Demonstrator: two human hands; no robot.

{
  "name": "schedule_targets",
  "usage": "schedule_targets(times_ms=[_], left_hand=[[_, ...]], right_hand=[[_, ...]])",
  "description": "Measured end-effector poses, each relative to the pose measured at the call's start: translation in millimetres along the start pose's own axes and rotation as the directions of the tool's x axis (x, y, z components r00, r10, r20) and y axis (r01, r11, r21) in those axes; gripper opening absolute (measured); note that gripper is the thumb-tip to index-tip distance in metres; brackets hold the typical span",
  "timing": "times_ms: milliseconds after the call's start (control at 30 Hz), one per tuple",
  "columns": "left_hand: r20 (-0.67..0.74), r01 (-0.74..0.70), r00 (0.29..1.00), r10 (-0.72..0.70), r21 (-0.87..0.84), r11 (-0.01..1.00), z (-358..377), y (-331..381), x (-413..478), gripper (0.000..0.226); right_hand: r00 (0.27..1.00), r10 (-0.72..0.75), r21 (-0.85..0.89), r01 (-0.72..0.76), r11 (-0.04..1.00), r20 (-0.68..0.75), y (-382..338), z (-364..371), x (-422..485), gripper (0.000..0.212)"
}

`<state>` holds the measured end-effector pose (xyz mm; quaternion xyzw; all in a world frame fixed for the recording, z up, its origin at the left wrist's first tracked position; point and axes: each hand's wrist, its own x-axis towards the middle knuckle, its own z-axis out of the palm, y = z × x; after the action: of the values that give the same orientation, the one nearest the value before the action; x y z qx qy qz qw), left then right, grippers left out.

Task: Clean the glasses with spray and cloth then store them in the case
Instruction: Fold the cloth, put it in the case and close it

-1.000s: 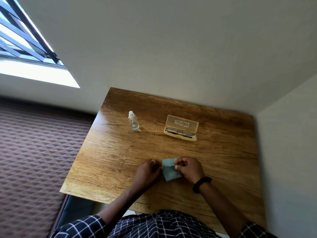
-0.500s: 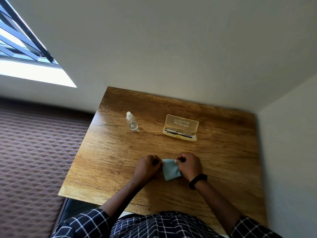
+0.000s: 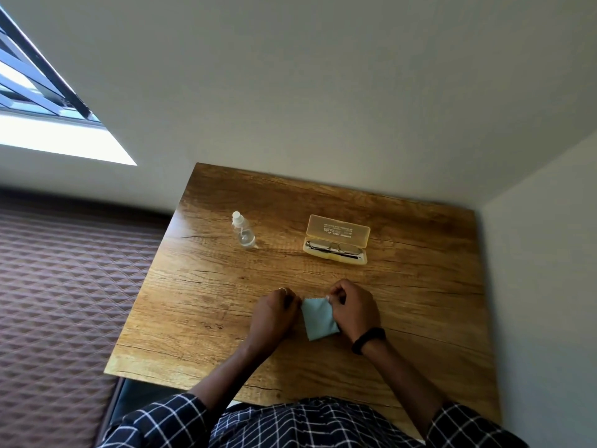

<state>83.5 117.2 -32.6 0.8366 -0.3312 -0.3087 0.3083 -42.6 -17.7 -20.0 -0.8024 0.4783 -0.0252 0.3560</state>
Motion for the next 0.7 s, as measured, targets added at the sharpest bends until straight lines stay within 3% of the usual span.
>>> schedule_targets(times_ms=[100, 200, 267, 467, 700], left_hand=[[-0.128, -0.211, 0.966, 0.224, 0.104, 0.972, 4, -8, -15, 0.013], [-0.019, -0.501, 0.847, 0.531, 0.302, 0.811, 17, -27, -37, 0.027], [0.052, -0.578, 0.789, 0.612, 0.398, 0.712, 28, -36, -48, 0.035], [0.034, -0.459, 0.855, 0.517, 0.513, 0.725, 42, -33, -48, 0.043], [0.077, -0.45, 0.873, 0.482, 0.509, 0.734, 35, -25, -46, 0.029]], right_hand=[[0.992, -0.091, 0.025, 0.093, 0.995, -0.086, 16, -7, -5, 0.008], [0.955, -0.296, -0.095, 0.293, 0.951, -0.021, 43, -15, -16, 0.014], [0.902, -0.423, -0.138, 0.431, 0.892, 0.081, 60, -17, -27, 0.021], [0.809, -0.556, -0.241, 0.587, 0.773, 0.188, 68, -15, -38, 0.035], [0.797, -0.596, -0.301, 0.594, 0.746, 0.096, 72, -7, -36, 0.016]])
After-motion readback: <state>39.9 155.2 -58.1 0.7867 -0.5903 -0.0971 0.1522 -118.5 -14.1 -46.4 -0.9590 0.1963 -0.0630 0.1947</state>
